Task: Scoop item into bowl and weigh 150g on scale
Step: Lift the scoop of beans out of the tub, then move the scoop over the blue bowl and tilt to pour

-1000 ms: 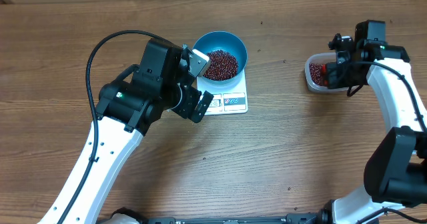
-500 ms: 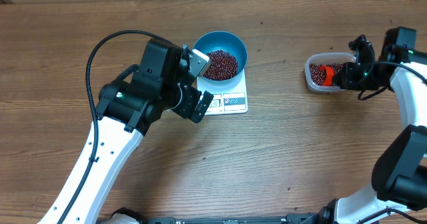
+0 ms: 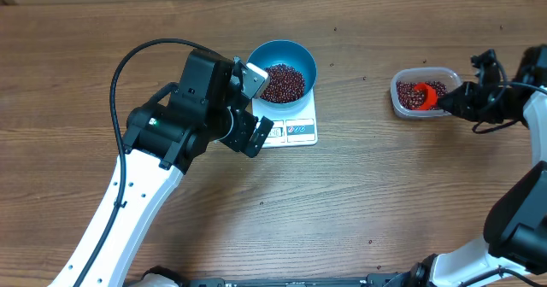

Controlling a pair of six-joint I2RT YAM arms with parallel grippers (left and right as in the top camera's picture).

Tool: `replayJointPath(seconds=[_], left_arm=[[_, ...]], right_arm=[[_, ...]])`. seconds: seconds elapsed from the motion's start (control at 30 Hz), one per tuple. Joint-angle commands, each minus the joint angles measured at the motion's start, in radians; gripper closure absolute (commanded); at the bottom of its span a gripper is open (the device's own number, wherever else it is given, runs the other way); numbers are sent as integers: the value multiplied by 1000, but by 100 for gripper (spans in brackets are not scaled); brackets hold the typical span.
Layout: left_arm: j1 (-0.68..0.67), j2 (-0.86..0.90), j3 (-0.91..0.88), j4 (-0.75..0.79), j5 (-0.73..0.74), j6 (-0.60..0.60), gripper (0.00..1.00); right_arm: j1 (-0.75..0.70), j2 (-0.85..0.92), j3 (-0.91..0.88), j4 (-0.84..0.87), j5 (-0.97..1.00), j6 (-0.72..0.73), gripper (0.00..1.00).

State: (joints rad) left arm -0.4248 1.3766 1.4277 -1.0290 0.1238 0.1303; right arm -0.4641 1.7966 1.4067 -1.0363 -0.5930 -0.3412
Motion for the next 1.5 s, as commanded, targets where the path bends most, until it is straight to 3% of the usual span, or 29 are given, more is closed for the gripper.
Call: replayJointPath(seconds=[0.0, 0.23, 0.77, 1.13, 1.33, 1.47], left_arm=[[-1, 3, 7, 1, 0, -11, 0], [-1, 3, 7, 1, 0, -11, 0], [-1, 3, 7, 1, 0, -11, 0], [-1, 3, 7, 1, 0, -11, 0], [-1, 3, 7, 1, 0, -11, 0], [-1, 3, 7, 1, 0, -11, 0]], right_arm=[[-53, 6, 13, 1, -115, 0, 96], [-138, 6, 13, -18, -220, -1, 96], [-145, 6, 13, -14, -280, -8, 96], [-136, 6, 13, -21, -761, 1, 96], [-26, 6, 13, 10, -797, 135, 96], [98, 6, 13, 158, -795, 320, 96]])
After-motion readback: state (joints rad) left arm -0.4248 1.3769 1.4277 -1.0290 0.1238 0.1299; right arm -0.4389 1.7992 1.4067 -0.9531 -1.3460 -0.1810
